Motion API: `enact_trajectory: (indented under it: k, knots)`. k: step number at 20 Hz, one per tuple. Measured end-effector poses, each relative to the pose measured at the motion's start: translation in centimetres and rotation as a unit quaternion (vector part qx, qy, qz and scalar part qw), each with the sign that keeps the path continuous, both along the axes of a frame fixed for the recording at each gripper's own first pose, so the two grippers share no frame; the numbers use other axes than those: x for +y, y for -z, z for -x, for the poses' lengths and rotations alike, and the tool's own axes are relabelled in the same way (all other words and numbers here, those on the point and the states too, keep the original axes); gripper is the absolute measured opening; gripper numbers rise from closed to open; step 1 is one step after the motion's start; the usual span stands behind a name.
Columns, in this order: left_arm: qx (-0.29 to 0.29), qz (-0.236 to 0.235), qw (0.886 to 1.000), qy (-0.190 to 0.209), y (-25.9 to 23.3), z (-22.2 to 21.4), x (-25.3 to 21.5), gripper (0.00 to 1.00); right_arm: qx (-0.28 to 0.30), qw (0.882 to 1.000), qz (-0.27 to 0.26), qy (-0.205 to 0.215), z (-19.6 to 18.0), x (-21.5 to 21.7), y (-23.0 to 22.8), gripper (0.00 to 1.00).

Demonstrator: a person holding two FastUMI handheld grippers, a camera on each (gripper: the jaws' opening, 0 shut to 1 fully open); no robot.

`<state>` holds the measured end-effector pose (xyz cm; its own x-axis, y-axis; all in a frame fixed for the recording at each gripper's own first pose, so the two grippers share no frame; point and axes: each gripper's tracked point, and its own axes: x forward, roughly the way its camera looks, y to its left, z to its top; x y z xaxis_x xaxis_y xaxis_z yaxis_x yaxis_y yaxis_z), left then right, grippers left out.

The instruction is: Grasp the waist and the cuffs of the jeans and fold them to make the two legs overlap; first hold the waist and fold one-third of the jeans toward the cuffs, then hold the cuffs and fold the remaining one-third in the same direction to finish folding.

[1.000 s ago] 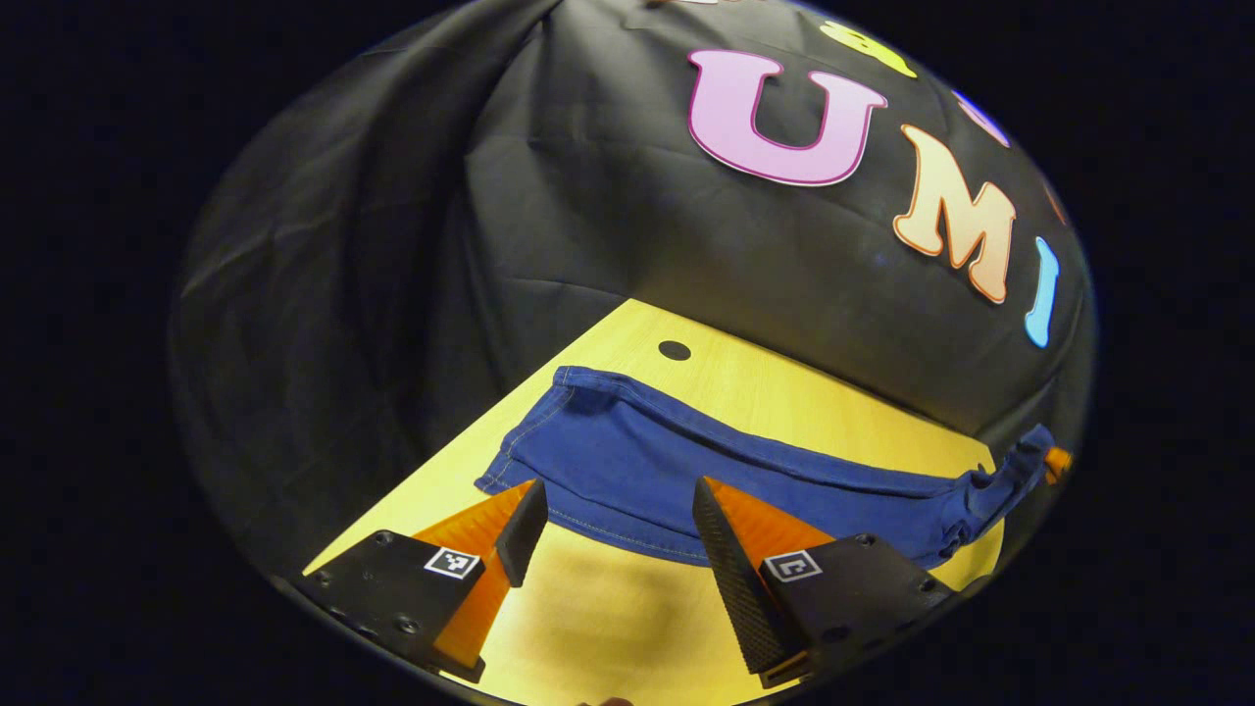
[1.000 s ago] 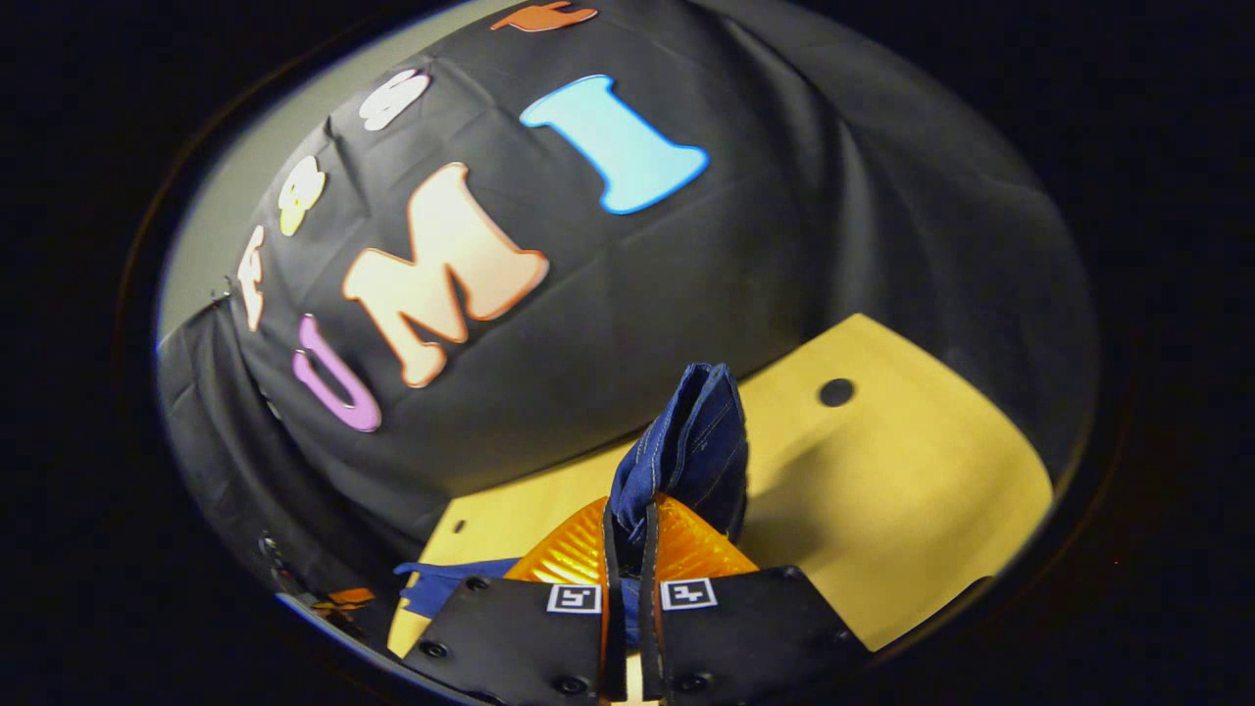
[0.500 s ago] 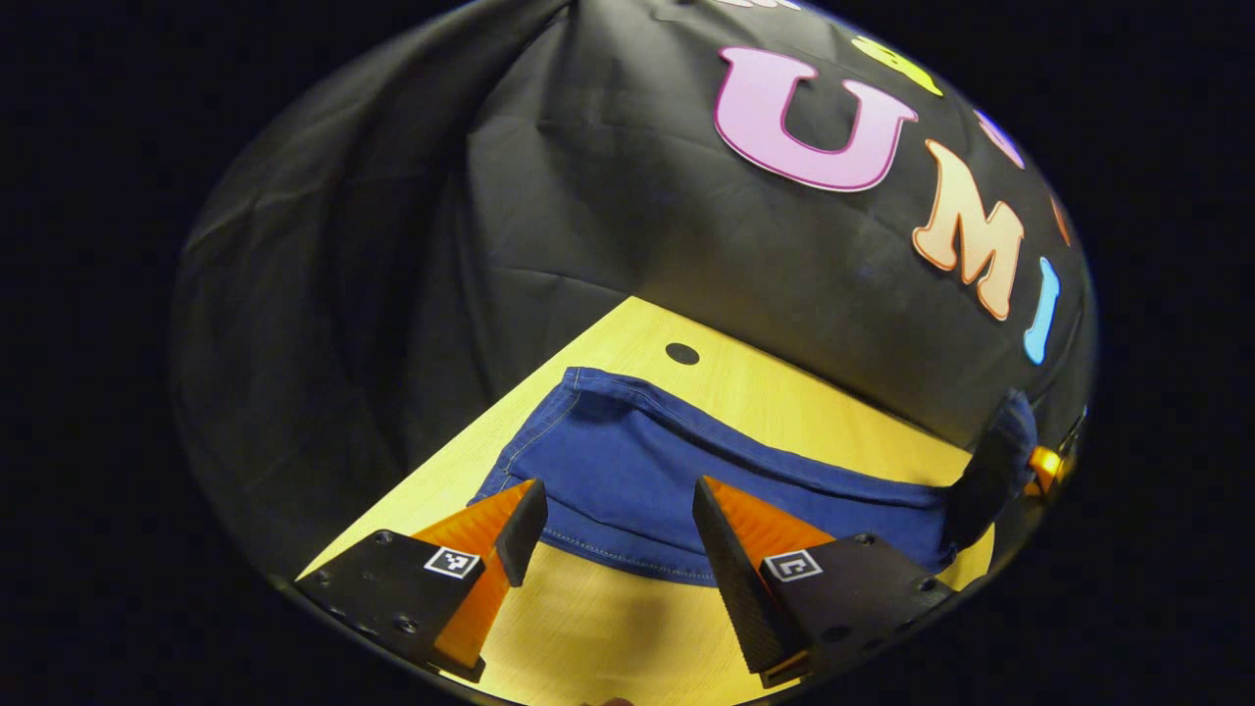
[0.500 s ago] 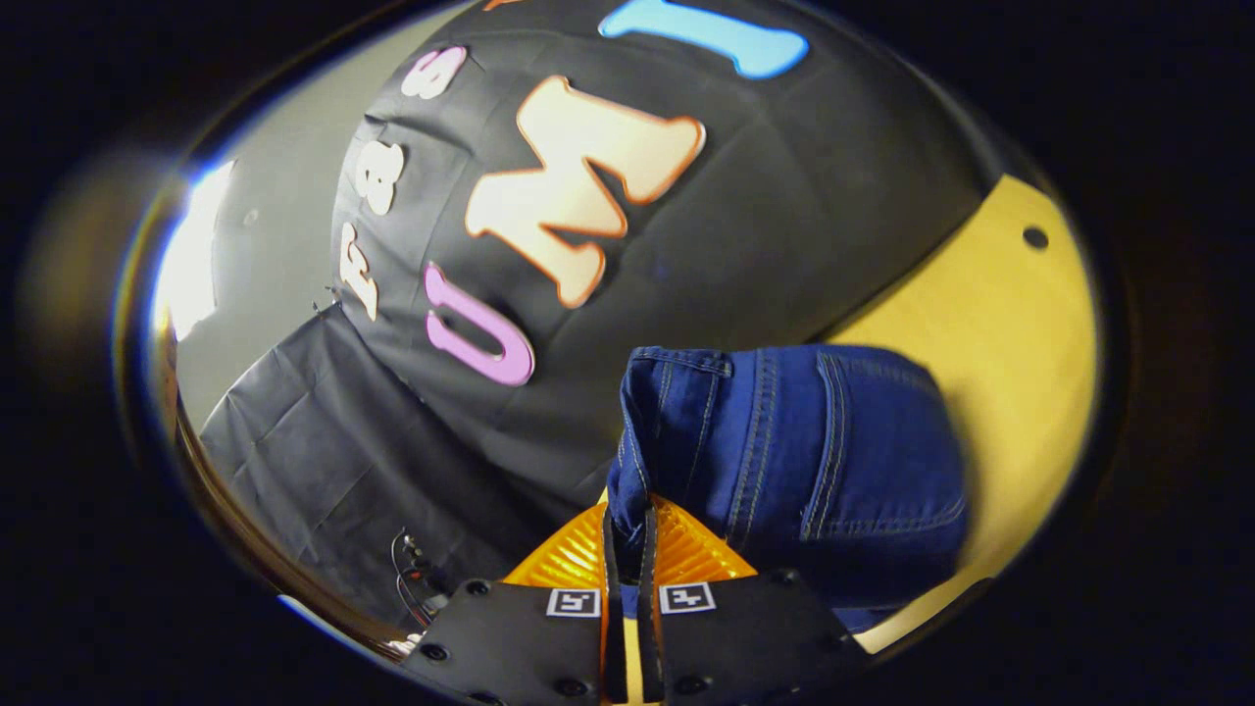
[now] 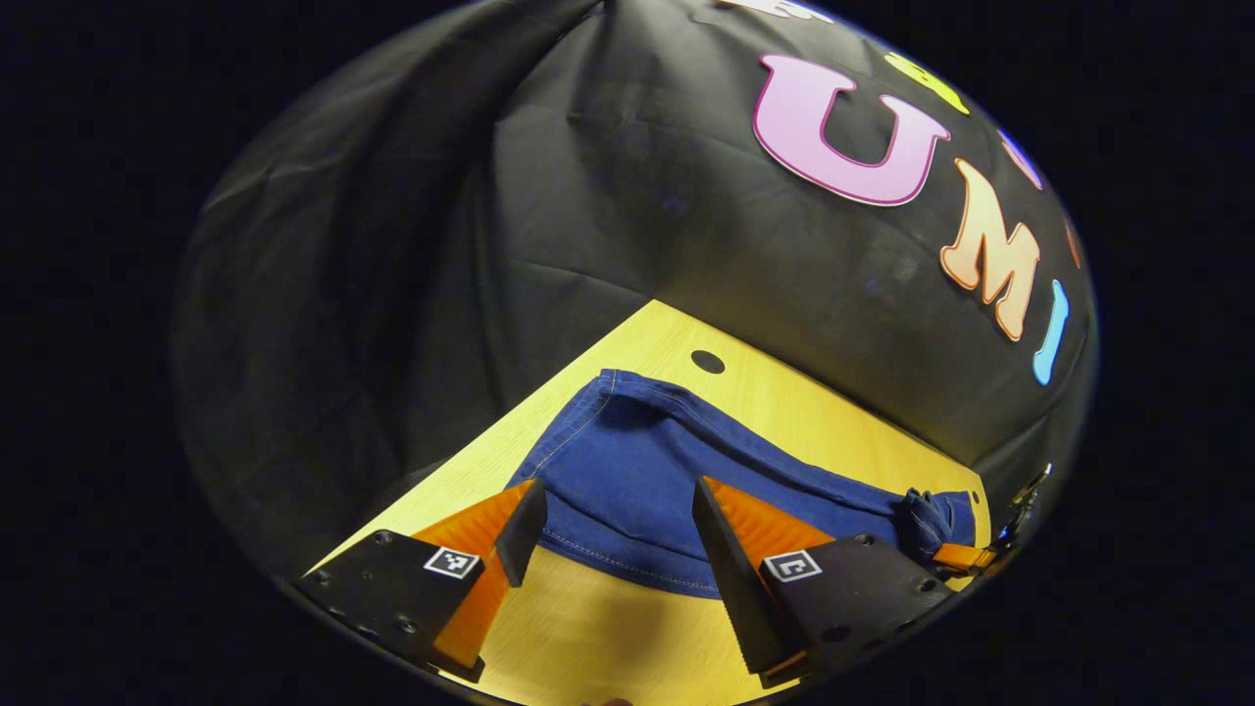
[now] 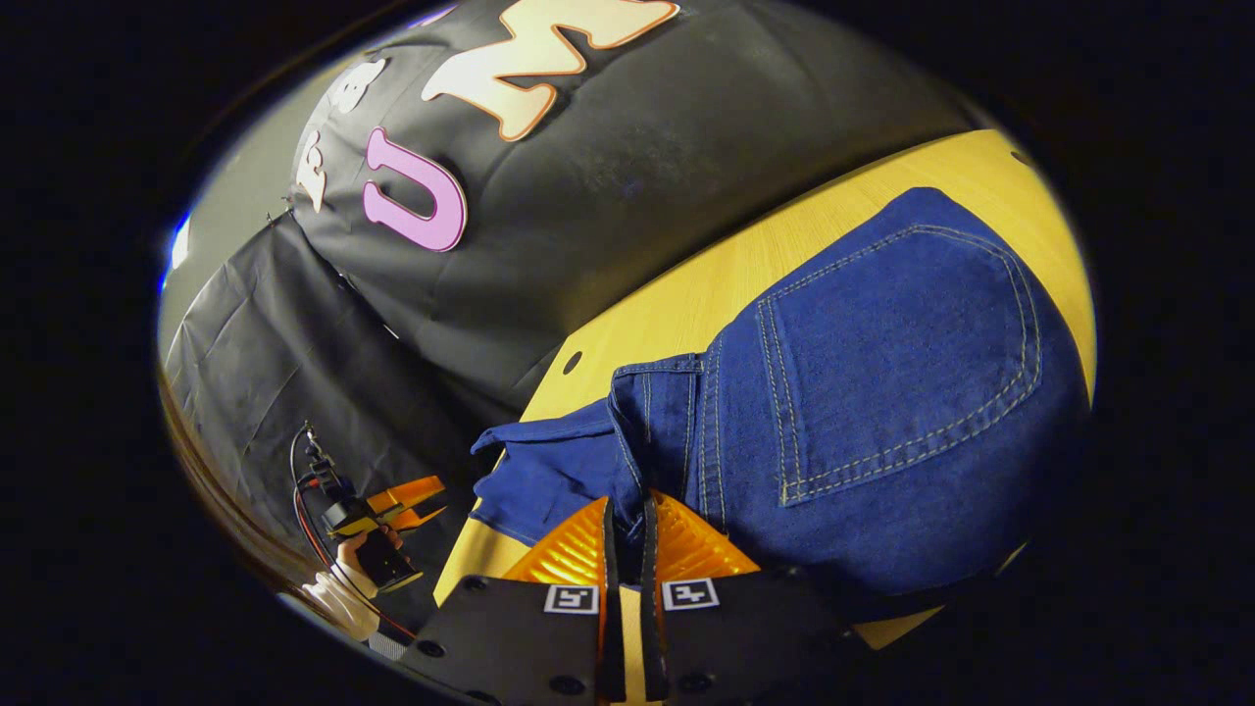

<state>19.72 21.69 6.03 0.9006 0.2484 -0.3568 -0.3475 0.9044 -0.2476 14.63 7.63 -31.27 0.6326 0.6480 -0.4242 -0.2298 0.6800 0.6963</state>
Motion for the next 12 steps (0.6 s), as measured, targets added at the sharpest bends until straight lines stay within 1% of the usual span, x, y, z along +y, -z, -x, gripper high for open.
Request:
enact_trajectory:
  k: [1,2,3,5,6,7,8,9,11,12]
  knots:
    - [0.006,-0.001,1.0,-0.004,0.2,0.0,0.3,0.9,0.003,1.0,-0.017,-0.001,0.2,0.2,-0.5,0.14]
    - [0.01,0.001,1.0,-0.007,0.5,0.0,0.3,0.89,0.003,1.0,-0.022,-0.002,0.3,0.0,-1.0,0.15]
    - [0.016,0.005,1.0,-0.008,0.7,0.0,0.3,0.89,0.004,0.999,-0.033,-0.006,0.4,0.7,-1.1,0.31]
    - [0.031,0.01,0.999,-0.012,1.3,-0.1,0.6,0.89,0.007,0.998,-0.067,-0.017,1.3,1.8,-2.9,0.63]
    - [0.038,0.005,0.999,-0.015,1.5,-0.2,0.7,0.89,0.002,0.997,-0.071,-0.019,1.6,1.8,-4.0,0.79]
    - [0.045,-0.006,0.999,-0.019,1.3,-0.4,0.9,0.94,-0.009,0.998,-0.06,-0.019,1.6,2.2,-3.8,0.95]
    - [0.051,-0.016,0.998,-0.025,0.9,-0.5,0.5,0.89,-0.018,0.999,-0.044,-0.021,1.8,1.8,-4.2,0.97]
    - [0.057,-0.018,0.998,-0.024,0.7,-0.7,0.0,0.89,-0.024,0.999,-0.034,-0.02,2.2,1.4,-4.9,0.98]
    - [0.062,-0.006,0.998,-0.014,0.1,-0.6,-0.5,0.9,-0.026,0.999,-0.026,-0.013,2.9,0.4,-6.3,0.98]
    - [0.07,0.0,0.997,-0.014,0.5,-0.3,-0.1,0.9,-0.03,0.999,-0.021,-0.006,2.9,-0.3,-6.9,0.98]
